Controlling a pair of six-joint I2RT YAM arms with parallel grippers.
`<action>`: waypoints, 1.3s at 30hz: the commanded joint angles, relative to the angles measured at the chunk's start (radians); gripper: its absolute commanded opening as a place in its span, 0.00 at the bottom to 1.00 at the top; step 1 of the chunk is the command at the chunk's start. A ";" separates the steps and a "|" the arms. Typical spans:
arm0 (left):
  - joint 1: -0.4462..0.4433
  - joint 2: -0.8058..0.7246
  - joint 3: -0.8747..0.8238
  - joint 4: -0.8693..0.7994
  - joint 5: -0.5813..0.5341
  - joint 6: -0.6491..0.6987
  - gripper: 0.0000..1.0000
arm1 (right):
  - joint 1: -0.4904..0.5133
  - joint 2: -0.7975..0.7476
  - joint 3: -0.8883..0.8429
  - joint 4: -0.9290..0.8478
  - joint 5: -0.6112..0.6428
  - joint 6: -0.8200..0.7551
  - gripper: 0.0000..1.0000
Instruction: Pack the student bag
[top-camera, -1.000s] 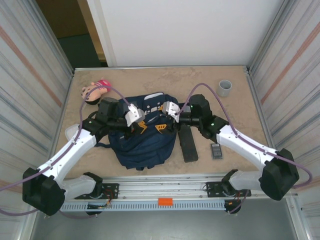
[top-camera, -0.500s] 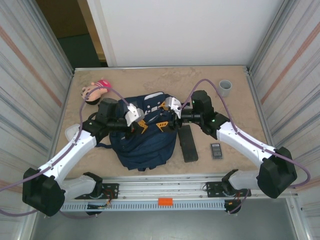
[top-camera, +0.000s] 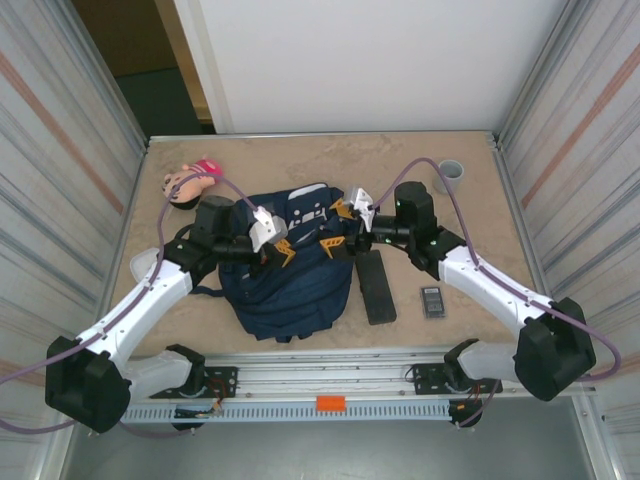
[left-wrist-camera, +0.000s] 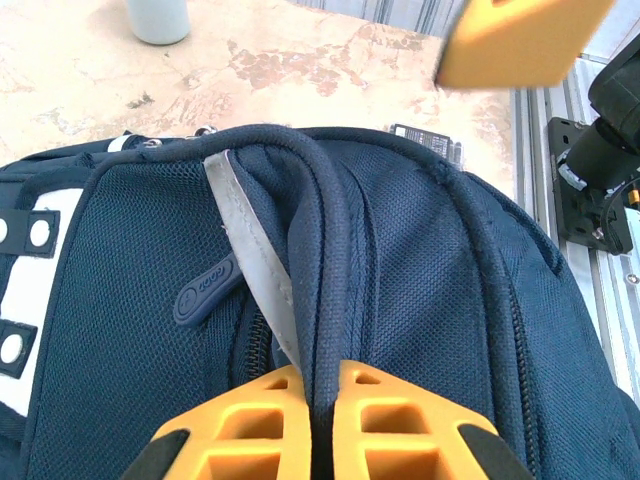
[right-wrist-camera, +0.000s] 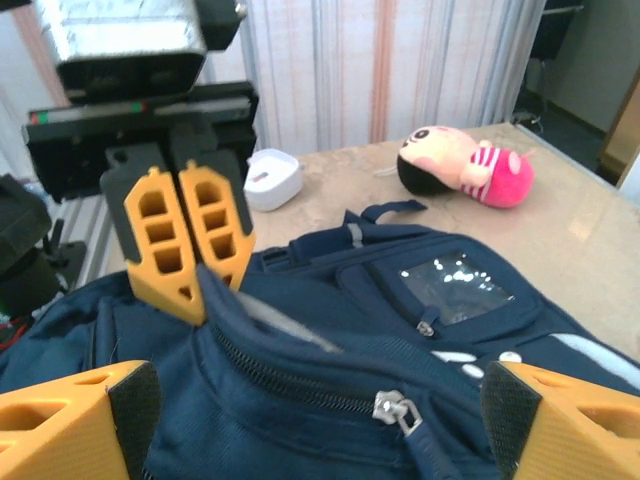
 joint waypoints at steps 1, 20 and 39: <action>0.012 -0.043 0.048 0.085 0.103 0.036 0.00 | 0.024 -0.030 0.015 -0.061 -0.042 -0.102 0.84; 0.014 -0.076 0.106 -0.184 -0.009 0.364 0.09 | 0.119 0.216 0.242 -0.372 0.022 -0.271 0.43; -0.184 -0.133 0.003 -0.225 -0.360 0.112 0.93 | 0.188 0.129 0.110 -0.057 0.216 0.028 0.00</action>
